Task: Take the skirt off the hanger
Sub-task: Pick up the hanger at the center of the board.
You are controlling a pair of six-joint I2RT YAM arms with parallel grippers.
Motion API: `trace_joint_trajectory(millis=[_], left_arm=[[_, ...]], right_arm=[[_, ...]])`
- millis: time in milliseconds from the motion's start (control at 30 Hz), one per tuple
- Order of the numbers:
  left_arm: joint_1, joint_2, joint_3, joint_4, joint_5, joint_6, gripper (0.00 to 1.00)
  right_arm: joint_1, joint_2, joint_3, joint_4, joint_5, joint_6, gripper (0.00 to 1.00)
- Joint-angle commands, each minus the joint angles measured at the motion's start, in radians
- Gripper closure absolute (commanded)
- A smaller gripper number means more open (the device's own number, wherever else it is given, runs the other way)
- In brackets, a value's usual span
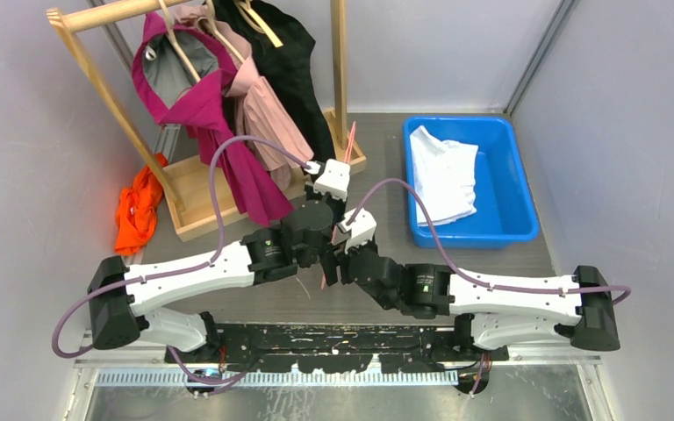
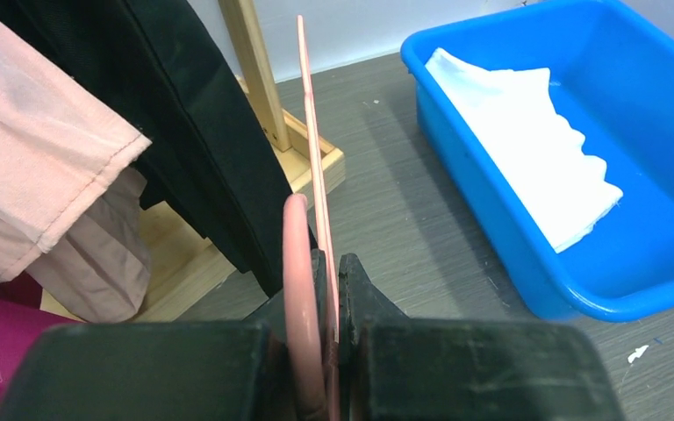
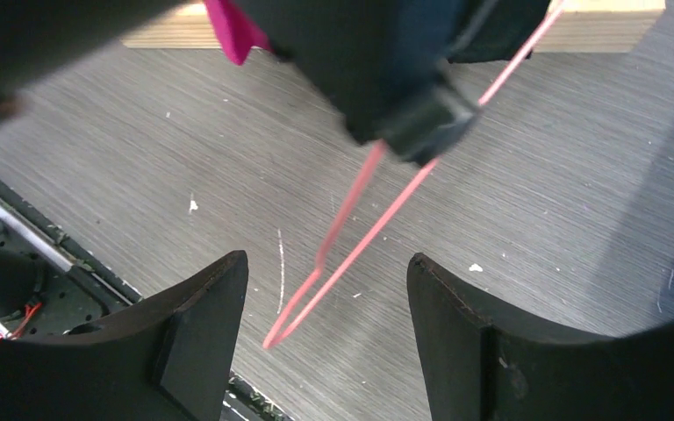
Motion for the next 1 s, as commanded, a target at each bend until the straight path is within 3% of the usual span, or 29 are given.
trace_joint_trajectory(millis=[0, 567, 767, 967], left_arm=[[-0.010, 0.007, 0.066, 0.029, -0.029, 0.016, 1.00], [-0.108, -0.126, 0.111, -0.075, -0.112, 0.021, 1.00], [-0.131, -0.171, 0.121, -0.111, -0.140, 0.031, 1.00], [-0.149, -0.214, 0.101, -0.114, -0.175, 0.042, 1.00]], right_arm=[[0.052, -0.005, 0.044, 0.089, 0.137, -0.023, 0.28], [0.055, 0.115, 0.002, 0.284, 0.622, -0.020, 0.25], [0.055, 0.170, -0.001, 0.337, 0.657, -0.002, 0.23], [0.055, 0.294, 0.096, 0.278, 0.729, 0.029, 0.15]])
